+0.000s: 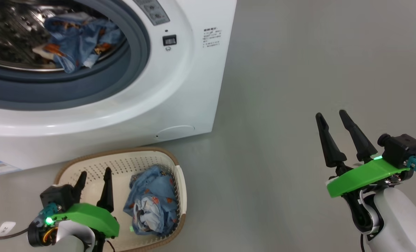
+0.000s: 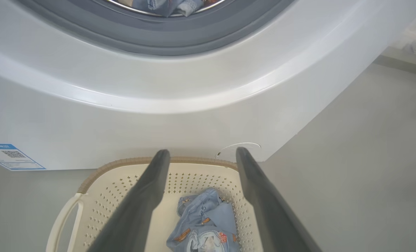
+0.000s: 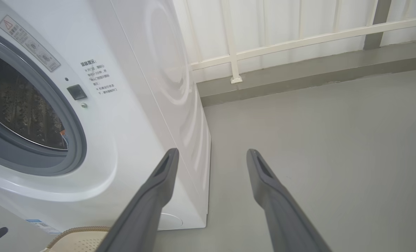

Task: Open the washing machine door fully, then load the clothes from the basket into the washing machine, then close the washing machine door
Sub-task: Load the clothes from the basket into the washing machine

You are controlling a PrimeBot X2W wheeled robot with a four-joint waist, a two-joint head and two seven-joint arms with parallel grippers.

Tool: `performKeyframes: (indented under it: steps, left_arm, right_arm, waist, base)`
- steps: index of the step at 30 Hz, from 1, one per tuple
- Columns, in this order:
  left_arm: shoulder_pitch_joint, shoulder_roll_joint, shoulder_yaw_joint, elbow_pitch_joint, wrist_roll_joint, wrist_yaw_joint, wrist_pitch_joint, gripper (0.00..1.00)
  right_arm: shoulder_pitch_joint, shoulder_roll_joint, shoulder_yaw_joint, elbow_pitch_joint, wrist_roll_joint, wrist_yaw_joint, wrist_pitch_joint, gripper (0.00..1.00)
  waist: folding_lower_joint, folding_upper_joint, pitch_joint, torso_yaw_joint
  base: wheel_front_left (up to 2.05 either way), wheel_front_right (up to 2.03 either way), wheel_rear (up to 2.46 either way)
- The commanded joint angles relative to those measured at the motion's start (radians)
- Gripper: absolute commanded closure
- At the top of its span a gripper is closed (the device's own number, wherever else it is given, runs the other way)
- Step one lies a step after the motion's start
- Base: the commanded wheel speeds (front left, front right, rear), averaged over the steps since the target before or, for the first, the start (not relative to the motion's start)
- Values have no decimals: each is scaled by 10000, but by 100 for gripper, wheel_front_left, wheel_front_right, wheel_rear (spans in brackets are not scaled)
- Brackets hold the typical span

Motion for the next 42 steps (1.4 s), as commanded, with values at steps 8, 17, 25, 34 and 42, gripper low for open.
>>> performKeyframes:
  steps: [8,17,25,34,42]
  left_arm:
    - [-910,452,-210,1237,-288,-129,150,0]
    - [-1861,640,-1134,2431,-602,-154,511,0]
    - [-2677,985,-2194,3229,-1152,-156,1231,0]
    - [-3346,1325,-3254,3479,-2072,-156,2076,0]
    - [-3866,1611,-4022,3462,-2992,-157,2883,0]
  right_arm:
    - [-439,89,100,-398,-232,73,-80,0]
    - [-809,282,68,-576,-306,73,-80,0]
    - [-1184,484,-6,-751,-374,73,-80,0]
    - [-1461,721,-68,-921,-456,73,-80,0]
    - [-1605,894,-108,-1036,-478,73,-80,0]
  waist:
    - [-1,0,1193,-336]
    - [-1,0,2299,-614]
    - [-1,0,3263,-883]
    - [-1,0,4221,-1145]
    - [-1,0,4883,-1387]
  base:
    - [0,0,0]
    - [0,0,0]
    - [0,0,0]
    - [0,0,0]
    - [0,0,0]
